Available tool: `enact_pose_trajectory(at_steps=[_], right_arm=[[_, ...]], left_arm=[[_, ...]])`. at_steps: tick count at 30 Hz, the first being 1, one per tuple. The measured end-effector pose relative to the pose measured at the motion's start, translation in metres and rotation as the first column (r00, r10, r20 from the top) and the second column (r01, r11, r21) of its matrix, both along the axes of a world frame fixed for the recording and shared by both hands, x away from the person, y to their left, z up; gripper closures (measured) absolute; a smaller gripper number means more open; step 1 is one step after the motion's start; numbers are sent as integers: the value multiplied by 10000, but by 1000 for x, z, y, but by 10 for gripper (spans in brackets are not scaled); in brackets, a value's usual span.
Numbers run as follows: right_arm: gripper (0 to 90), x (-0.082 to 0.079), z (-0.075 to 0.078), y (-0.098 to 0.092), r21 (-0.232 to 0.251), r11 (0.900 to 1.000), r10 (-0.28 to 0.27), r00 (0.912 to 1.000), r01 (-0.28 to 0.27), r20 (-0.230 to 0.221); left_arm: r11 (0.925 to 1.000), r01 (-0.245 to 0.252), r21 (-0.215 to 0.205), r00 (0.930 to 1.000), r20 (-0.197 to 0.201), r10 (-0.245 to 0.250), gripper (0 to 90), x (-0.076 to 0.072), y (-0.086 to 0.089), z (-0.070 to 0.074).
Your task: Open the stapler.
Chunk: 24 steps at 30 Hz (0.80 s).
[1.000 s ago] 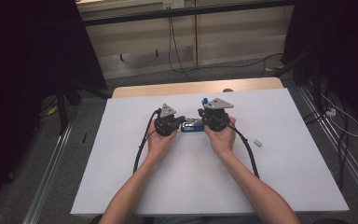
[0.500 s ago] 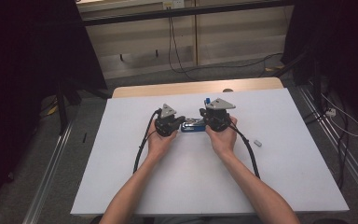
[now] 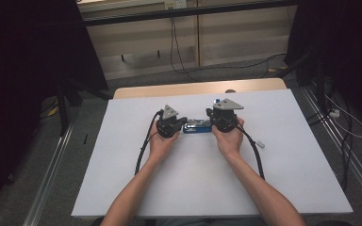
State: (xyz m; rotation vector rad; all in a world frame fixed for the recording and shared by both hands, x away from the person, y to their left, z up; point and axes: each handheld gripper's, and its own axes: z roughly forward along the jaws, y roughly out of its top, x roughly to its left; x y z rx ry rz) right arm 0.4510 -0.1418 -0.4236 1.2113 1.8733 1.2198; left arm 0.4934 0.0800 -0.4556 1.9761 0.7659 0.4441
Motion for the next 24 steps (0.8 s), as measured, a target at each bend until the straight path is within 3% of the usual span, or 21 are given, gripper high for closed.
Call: enact_pose_trajectory(at_steps=[6,9,12,14,24], right_arm=[[900,0,1,-1,-203,9998,23,10000,-22,68],[900,0,0,-6,-115,9999,-26,10000,26,26],[900,0,0,-9,68,10000,5,10000,-5,-5],[900,-1,-1,-11,247,9997,0,10000,0,-1],[900,-3,-5,-21,210,9994,-259,9996,260,-66]], left_arm=[[10000,-16,45,10000,34,16,900,0,0,0],[9998,-55,-208,9999,-149,52,900,1,2,-1],[10000,-66,-29,10000,-35,66,900,0,0,0],[9999,-84,-134,10000,-54,84,900,0,0,-1],[9999,-58,-98,10000,-12,58,900,0,1,-1]])
